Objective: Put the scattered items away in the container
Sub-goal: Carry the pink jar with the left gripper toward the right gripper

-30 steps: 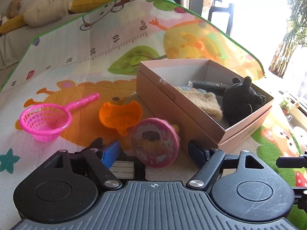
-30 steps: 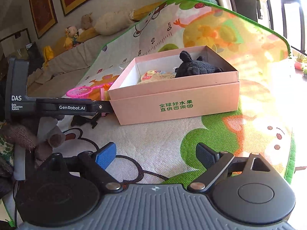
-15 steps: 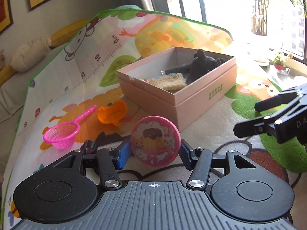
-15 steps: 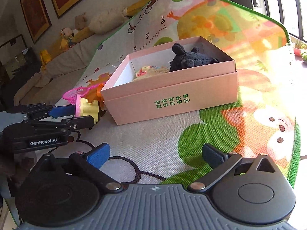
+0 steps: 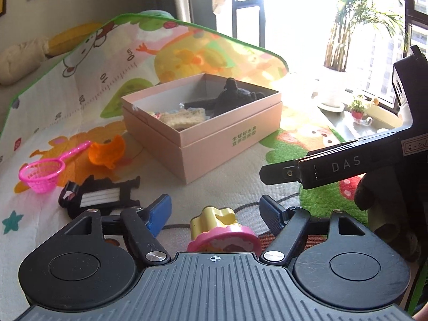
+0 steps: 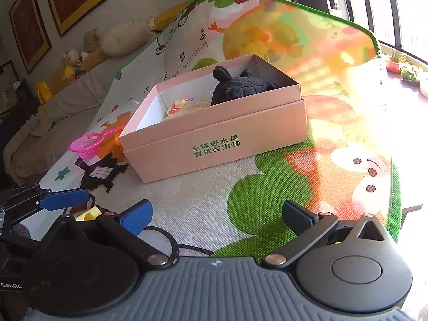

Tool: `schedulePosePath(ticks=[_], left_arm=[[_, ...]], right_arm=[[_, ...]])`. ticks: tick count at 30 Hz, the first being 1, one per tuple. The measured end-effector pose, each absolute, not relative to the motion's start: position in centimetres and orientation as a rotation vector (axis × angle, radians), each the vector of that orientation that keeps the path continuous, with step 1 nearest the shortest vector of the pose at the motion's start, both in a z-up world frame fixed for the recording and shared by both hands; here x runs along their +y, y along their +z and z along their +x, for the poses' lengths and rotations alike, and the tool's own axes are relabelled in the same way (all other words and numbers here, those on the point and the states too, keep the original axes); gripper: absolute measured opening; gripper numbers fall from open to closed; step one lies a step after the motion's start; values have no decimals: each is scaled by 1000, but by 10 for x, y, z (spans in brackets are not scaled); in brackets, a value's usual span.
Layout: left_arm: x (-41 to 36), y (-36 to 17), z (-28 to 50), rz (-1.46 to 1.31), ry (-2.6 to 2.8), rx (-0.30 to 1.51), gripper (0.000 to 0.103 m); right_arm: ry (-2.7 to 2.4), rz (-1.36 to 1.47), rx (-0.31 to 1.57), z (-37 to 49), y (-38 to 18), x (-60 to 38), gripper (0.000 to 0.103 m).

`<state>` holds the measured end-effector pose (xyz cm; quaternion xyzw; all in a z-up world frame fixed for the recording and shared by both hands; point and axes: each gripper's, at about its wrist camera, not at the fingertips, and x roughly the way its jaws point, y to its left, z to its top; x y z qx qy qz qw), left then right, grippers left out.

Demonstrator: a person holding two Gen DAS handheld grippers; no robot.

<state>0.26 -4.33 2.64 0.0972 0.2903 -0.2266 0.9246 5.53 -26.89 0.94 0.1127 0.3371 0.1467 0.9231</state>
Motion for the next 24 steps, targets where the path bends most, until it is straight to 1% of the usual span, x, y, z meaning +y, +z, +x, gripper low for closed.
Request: schedulePosePath(ticks=[2,4,5,12,14,15,17,20,21,24], left_arm=[[-43,26,2,198,-461,596,84],[-38,27,-1,188,-449,593,92],[-35,28,-3,180,-440,595,93],[-30,21,-25,184,-447,648,94],[-33,14,-24,185,-417,662,90],[-32,11,-21,176,-401,673,85],[-31,9,-18,160,-375,689,83],[-27,14,-17,148,-357,683,73],[-27,17,-18,151,-357,679,62],[-31,23,-20,190,-372,678,61]], right_arm=[[298,228,690,55,9,-268,103],[294,224,690,55,9,-268,103],[295,228,689,55,9,-268,103],[292,215,692,55,9,-266,103],[292,217,690,55,9,-266,103],[290,208,691,55,9,-265,103],[286,207,687,54,9,-265,103],[277,213,682,53,10,-267,103],[276,218,683,54,9,-268,103],[277,231,680,54,9,-269,103]])
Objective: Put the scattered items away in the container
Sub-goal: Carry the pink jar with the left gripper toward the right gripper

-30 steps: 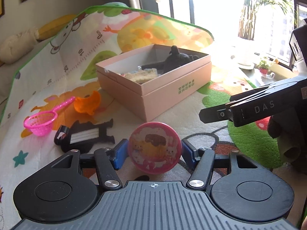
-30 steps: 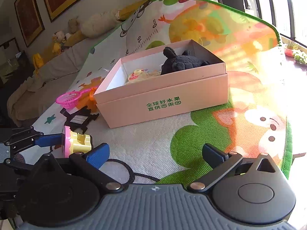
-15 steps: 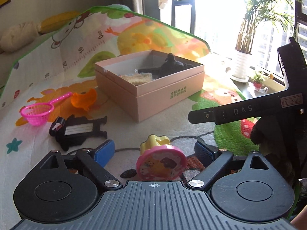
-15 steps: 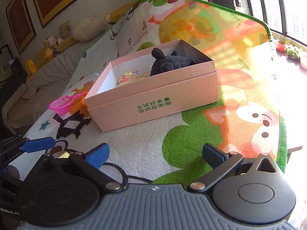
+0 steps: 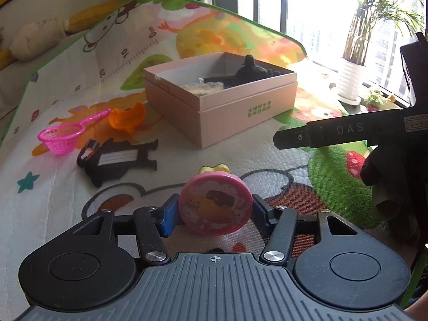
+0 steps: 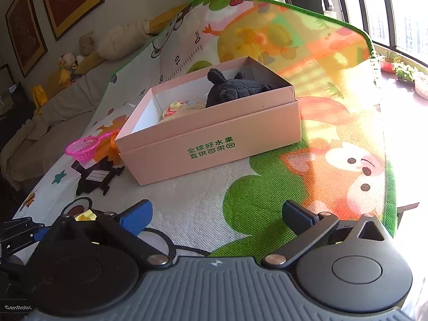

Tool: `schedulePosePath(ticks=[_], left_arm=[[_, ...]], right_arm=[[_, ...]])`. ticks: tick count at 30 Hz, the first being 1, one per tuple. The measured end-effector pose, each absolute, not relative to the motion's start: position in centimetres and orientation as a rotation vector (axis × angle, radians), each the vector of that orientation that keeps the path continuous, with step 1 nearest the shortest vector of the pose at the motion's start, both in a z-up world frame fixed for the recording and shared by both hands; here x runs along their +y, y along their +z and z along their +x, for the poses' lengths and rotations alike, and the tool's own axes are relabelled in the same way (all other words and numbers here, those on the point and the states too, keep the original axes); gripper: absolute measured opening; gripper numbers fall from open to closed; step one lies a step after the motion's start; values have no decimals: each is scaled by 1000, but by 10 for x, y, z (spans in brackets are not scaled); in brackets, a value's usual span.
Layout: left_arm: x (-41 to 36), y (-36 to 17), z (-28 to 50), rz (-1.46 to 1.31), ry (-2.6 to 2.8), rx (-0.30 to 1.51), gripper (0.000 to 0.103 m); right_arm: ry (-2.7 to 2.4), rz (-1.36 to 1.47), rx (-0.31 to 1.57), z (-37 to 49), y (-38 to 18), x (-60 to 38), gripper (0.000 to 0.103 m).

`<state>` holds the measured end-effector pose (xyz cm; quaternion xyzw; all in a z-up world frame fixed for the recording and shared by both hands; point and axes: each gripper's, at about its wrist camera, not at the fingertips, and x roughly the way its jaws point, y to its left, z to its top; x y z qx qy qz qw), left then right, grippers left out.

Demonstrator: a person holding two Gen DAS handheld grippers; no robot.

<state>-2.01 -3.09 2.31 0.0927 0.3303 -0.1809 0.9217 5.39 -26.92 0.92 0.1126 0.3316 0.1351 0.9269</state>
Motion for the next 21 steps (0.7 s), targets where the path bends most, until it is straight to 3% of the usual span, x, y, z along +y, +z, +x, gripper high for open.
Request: schedulePosePath(ticks=[11,14,16,21], left_arm=[[-42,27,-24,223,-382,676,62],[-39,27,-26,202,-397,674,76],[-32,30,-28,174,-401,654,92],[11,34,-23,3,-274,634,100]], right_arm=[[280,258,659,51,10,-274,103],[281,259,660,51,10,-273,103],[279,261,670,52,9,-273,103],[300,262,645,49,12,-275,103]])
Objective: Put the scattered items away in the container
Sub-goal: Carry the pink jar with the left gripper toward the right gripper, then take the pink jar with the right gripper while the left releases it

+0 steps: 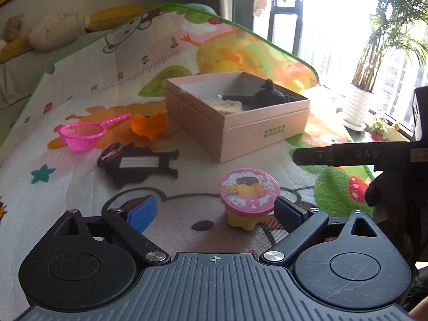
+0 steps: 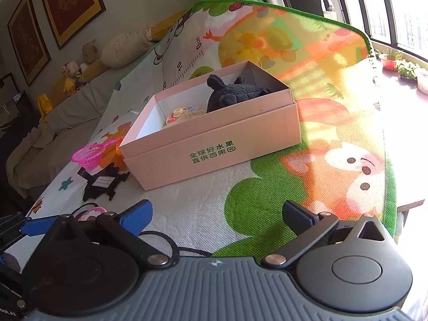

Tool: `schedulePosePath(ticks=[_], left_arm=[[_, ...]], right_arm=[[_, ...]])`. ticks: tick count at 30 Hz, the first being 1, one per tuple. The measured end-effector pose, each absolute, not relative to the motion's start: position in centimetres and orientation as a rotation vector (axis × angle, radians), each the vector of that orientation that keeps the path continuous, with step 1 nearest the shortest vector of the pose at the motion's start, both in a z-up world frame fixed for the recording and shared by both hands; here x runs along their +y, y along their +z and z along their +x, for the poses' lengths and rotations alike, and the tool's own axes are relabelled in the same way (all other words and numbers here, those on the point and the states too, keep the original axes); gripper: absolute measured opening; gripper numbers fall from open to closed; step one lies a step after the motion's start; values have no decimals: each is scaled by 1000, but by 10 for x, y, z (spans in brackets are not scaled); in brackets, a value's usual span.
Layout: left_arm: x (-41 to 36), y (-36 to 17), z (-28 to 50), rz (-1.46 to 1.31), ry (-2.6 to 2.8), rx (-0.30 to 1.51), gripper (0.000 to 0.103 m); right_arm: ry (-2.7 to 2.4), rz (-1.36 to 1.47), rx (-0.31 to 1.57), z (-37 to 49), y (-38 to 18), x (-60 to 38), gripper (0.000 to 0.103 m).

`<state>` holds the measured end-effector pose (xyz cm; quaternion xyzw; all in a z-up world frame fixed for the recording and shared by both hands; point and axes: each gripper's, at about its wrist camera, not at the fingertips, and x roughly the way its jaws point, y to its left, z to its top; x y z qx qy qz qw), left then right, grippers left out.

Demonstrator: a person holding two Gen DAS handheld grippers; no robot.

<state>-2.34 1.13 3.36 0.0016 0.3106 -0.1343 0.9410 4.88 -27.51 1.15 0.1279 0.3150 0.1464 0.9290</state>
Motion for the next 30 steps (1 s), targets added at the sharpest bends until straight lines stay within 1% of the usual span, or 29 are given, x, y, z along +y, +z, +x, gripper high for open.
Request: schedulePosePath(ticks=[1,3,7,10,16,17,18,19,21,26,30], left_arm=[[23,32,-21,-48,-236,640,102],[49,27,-14,-168,-144,662,103],[85,16,-2,-345,32,688,103],[87,18,0,-341,43,670,103],[76,13,0,-261,51,666,103],[74,13,1,-252,55,667,103],[72,13,1,-242,57,668,103],[71,13,2,-237,57,669,103],[69,13,3,-224,56,670,103],[57,15,14,-164,20,667,103],[48,21,30,-111,39,614,103]], right_arm=[[309,247,632,46,14,-273,103],[352,197,606,40,19,-265,103],[540,52,608,23,31,-229,103],[602,-50,618,20,31,-200,103],[635,-148,588,24,29,-168,102],[638,-164,585,24,28,-165,96],[634,-180,591,25,27,-161,85],[623,-185,602,27,25,-160,79],[616,-166,637,32,21,-163,54],[552,-113,619,26,23,-191,54],[452,-123,592,14,21,-221,54]])
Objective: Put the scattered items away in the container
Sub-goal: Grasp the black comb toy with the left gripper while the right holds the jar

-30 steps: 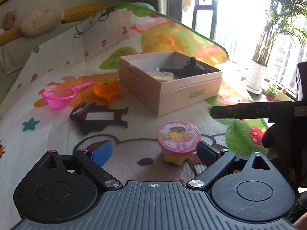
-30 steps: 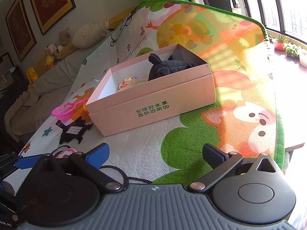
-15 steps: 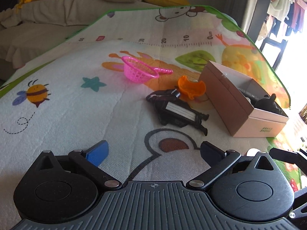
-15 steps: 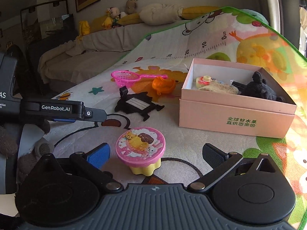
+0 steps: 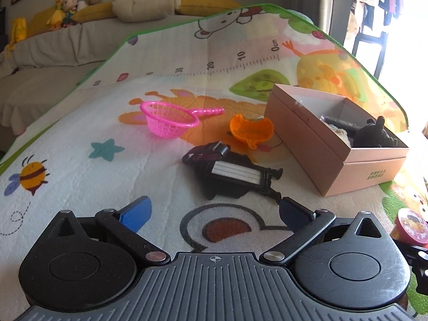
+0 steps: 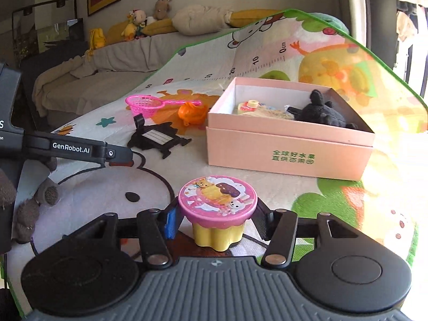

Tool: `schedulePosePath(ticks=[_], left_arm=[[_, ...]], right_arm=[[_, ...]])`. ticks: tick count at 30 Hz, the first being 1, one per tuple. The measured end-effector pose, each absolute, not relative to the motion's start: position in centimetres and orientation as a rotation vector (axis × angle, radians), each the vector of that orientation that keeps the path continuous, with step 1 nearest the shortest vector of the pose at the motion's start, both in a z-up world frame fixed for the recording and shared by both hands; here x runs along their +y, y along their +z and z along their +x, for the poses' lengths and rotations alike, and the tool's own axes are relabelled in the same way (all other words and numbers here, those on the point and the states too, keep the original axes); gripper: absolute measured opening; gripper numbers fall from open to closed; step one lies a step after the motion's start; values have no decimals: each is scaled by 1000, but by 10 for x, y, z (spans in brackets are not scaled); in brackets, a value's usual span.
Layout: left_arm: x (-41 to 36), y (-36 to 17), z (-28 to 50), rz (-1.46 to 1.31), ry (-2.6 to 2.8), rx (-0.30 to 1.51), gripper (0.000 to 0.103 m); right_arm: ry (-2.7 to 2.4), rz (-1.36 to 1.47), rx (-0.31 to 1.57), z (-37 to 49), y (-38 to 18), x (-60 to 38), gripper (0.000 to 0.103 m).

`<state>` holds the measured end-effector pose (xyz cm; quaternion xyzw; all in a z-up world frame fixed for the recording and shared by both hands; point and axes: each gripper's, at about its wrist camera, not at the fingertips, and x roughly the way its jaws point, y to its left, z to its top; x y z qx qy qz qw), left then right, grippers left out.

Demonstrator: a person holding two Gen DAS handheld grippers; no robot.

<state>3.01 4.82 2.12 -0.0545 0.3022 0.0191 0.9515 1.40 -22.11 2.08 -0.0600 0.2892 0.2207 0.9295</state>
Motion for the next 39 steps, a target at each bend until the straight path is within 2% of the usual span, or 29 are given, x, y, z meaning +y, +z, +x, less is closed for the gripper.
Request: schedulePosePath(ticks=[10,11,12,13,17,19,22,25,27,35,39], left_arm=[[40,24,72,20,76,534,100],[39,22,75,33,67,546,95],[39,19,80,48,59,565,70],[40,17,84,52,57,581,58],[50,11,94,17,62,596,58],[56,14,95,-2,48,600,38],[61,23,89,-16,41,592,24],[63,40,74,-35,8,558,22],[61,52,62,-30,-18,540,22],[34,91,17,-29,-172,471,22],[13,96,12,-6,-234,448,25]], right_arm=[[425,-53,602,13,17,-243,55],[424,-47,611,15,17,-244,57],[421,-37,618,17,17,-244,60],[420,-29,621,17,16,-245,61],[414,-17,633,20,15,-246,62],[413,-14,636,20,15,-246,62],[408,-10,633,20,15,-246,62],[403,-7,624,19,15,-247,61],[403,-10,622,19,15,-246,56],[403,-34,605,15,17,-243,56],[402,-55,602,14,18,-240,56]])
